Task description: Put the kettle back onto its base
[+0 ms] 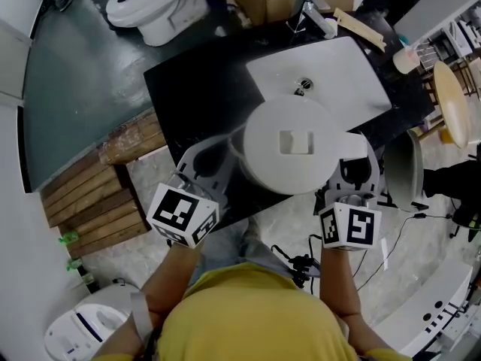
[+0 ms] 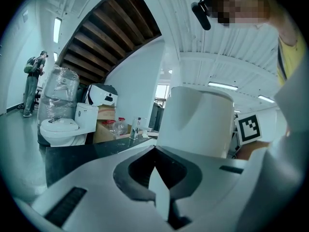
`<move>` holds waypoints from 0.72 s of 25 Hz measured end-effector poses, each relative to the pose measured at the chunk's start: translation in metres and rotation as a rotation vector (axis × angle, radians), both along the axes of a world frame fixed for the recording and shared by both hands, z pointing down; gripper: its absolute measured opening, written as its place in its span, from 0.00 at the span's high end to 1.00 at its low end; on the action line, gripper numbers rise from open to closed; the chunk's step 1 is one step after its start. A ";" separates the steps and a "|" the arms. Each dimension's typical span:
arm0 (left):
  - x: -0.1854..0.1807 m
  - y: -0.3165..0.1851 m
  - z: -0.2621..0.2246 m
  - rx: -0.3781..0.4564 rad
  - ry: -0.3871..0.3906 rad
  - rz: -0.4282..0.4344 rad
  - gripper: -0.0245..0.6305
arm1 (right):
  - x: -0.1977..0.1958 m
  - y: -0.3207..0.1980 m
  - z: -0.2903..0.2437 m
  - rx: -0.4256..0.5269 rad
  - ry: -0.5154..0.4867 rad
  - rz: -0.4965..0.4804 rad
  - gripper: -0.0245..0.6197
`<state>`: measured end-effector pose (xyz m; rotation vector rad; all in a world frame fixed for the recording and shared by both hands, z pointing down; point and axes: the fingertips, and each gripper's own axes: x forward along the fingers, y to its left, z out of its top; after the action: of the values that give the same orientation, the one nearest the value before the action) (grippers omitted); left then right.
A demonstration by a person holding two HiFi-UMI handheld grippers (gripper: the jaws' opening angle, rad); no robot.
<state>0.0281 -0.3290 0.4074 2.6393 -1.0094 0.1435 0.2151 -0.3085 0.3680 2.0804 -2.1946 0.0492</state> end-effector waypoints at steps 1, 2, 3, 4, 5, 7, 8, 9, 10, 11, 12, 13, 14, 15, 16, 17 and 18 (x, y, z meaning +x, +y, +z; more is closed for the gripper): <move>0.000 0.000 -0.001 0.002 0.002 -0.002 0.95 | 0.000 0.002 0.000 -0.005 -0.003 0.005 0.68; 0.000 0.000 -0.002 0.004 0.003 -0.005 0.95 | 0.000 0.004 0.001 -0.010 -0.009 0.008 0.68; 0.000 0.001 -0.002 0.005 0.004 -0.007 0.95 | 0.000 0.006 0.001 -0.017 -0.015 0.011 0.68; -0.001 0.002 -0.003 0.006 0.005 -0.010 0.95 | 0.001 0.008 0.001 -0.024 -0.021 0.013 0.68; -0.001 0.002 -0.003 0.007 0.006 -0.014 0.95 | 0.001 0.010 0.002 -0.030 -0.025 0.015 0.66; -0.003 0.004 -0.005 0.013 0.007 -0.024 0.95 | 0.001 0.014 0.001 -0.038 -0.027 0.019 0.65; -0.004 0.005 -0.006 0.016 0.007 -0.030 0.95 | 0.001 0.017 0.001 -0.041 -0.030 0.019 0.65; -0.005 0.006 -0.007 0.019 0.007 -0.036 0.95 | 0.001 0.019 0.000 -0.043 -0.033 0.018 0.65; -0.006 0.007 -0.008 0.020 0.008 -0.041 0.95 | 0.000 0.021 0.000 -0.047 -0.035 0.016 0.65; -0.007 0.009 -0.009 0.022 0.010 -0.046 0.95 | 0.000 0.023 0.000 -0.051 -0.034 0.015 0.65; -0.008 0.011 -0.010 0.025 0.010 -0.050 0.95 | 0.000 0.026 0.000 -0.056 -0.031 0.016 0.64; -0.008 0.013 -0.011 0.027 0.010 -0.054 0.95 | 0.000 0.028 0.000 -0.060 -0.027 0.020 0.64; -0.009 0.015 -0.012 0.029 0.010 -0.058 0.95 | 0.001 0.030 -0.001 -0.063 -0.023 0.025 0.63; -0.009 0.017 -0.013 0.031 0.011 -0.062 0.95 | 0.001 0.032 -0.001 -0.066 -0.022 0.031 0.63; -0.009 0.018 -0.014 0.033 0.012 -0.064 0.95 | 0.003 0.034 -0.001 -0.068 -0.023 0.040 0.62; -0.009 0.020 -0.014 0.034 0.012 -0.066 0.95 | 0.004 0.036 -0.001 -0.069 -0.025 0.048 0.62; -0.009 0.022 -0.015 0.036 0.012 -0.068 0.95 | 0.005 0.039 -0.001 -0.068 -0.027 0.055 0.62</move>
<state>0.0186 -0.3065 0.3926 2.6307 -1.1056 0.0957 0.2199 -0.2696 0.3667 2.1153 -2.1185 0.1551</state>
